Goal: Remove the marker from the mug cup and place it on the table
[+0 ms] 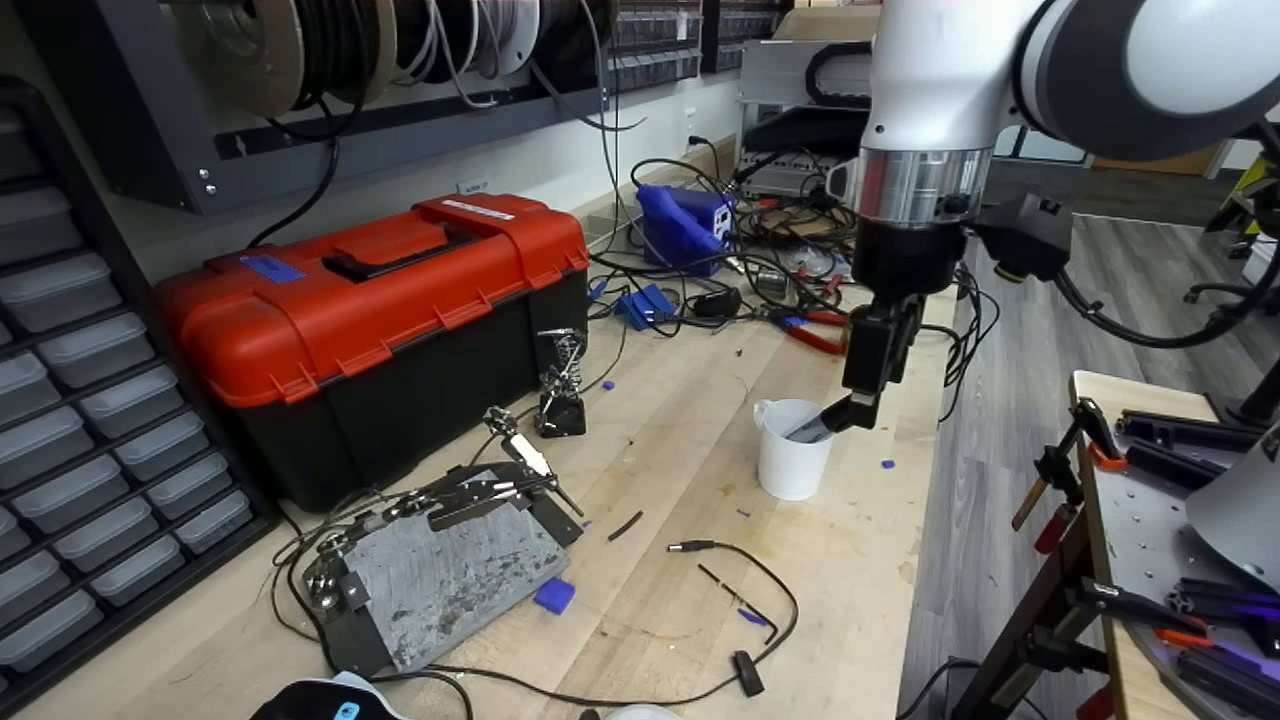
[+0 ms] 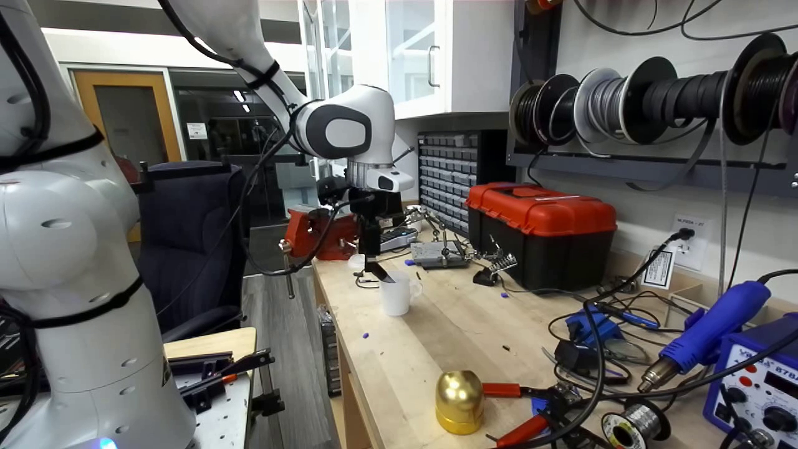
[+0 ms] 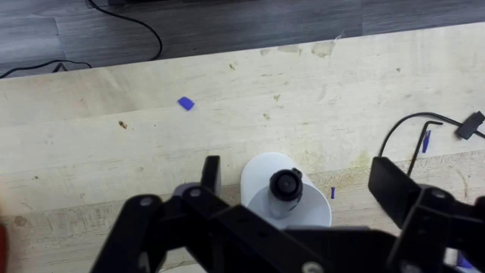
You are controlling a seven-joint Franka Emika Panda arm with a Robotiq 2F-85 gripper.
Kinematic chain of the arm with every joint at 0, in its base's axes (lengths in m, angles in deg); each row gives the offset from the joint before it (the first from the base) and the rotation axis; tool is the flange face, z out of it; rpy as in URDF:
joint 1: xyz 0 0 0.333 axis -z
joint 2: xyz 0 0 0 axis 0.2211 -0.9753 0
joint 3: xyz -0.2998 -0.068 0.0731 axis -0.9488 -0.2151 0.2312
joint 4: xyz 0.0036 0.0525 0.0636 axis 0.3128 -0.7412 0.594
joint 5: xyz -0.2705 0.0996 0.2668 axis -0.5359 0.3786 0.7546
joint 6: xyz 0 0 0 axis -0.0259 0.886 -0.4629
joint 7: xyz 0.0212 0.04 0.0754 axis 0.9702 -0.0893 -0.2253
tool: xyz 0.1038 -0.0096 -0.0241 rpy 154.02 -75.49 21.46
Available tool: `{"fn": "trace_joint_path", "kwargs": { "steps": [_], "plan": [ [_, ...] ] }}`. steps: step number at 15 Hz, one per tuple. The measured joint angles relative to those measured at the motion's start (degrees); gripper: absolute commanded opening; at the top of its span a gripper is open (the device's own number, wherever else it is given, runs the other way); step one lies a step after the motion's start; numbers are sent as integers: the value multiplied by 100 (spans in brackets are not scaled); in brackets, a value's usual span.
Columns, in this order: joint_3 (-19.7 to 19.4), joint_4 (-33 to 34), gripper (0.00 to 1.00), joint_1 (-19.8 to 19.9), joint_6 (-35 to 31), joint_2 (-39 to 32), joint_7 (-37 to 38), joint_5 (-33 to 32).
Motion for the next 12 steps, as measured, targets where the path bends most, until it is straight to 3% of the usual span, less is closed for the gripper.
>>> {"fn": "trace_joint_path", "kwargs": {
  "steps": [12],
  "plan": [
    [-102, 254, 100, 15, -177, -440, -137, -10]
  ]
}}
